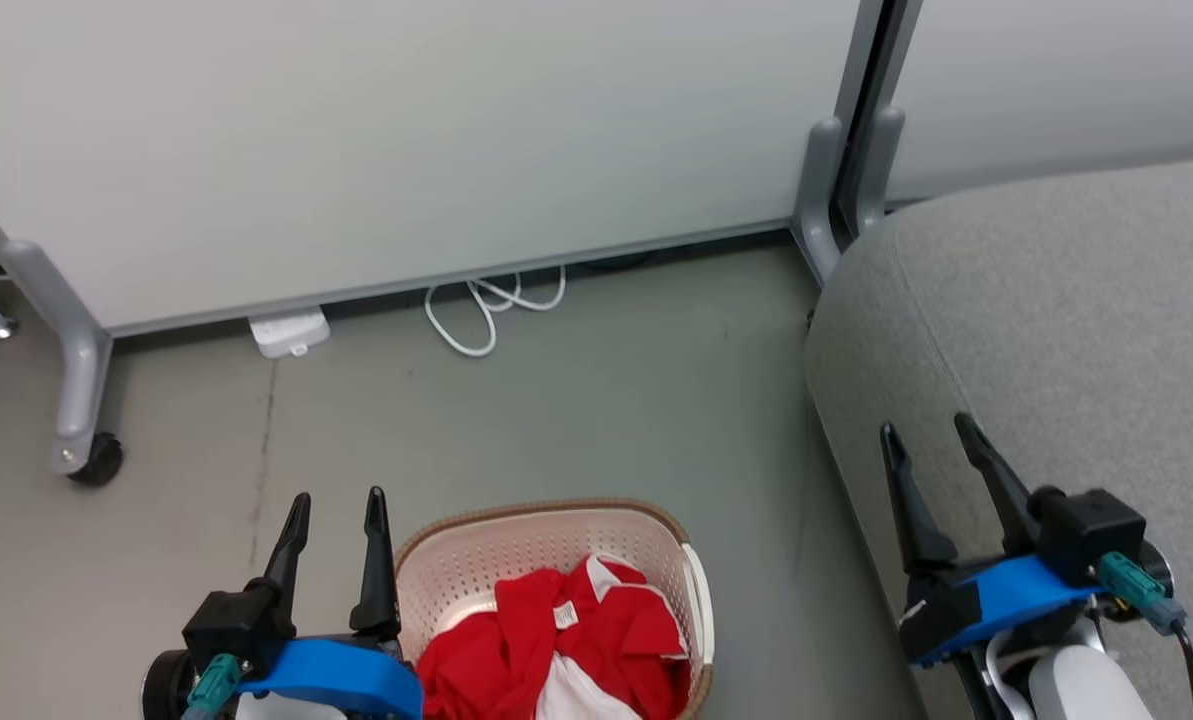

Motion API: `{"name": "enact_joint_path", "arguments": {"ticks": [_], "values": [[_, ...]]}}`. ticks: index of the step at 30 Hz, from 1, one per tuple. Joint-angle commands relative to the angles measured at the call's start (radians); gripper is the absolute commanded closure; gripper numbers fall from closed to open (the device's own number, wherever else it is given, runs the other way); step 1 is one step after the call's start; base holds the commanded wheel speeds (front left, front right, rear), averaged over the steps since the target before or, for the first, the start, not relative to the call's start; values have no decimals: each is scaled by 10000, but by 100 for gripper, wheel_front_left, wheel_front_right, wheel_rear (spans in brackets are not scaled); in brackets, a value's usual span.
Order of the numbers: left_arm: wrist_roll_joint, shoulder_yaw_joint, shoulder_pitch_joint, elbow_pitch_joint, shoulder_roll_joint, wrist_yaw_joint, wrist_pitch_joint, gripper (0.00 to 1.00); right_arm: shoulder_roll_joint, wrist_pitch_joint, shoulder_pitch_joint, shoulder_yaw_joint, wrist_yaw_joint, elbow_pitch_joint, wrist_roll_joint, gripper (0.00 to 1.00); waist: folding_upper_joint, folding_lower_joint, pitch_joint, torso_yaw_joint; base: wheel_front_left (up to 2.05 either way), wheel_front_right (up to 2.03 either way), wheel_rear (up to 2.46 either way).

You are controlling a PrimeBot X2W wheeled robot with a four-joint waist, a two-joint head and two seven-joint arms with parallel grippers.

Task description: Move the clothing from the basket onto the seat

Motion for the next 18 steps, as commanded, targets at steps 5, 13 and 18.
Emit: {"name": "enact_joint_path", "arguments": {"ticks": [5, 13, 18], "values": [[353, -63, -617, 414, 176, -179, -28, 0, -51, -116, -806, 408, 5, -399, 185, 0, 0, 0, 1613, -807, 0, 0, 0], [578, -233, -1876, 1542, 705, -410, 17, 0, -43, -514, -1952, 919, 5, -393, 618, 0, 0, 0, 3594, -1780, 0, 0, 0], [664, -394, -2525, 2087, 1072, -512, 347, 0, -39, -726, -2617, 1181, 5, -412, 798, 0, 0, 0, 4579, -2290, 0, 0, 0]]}}
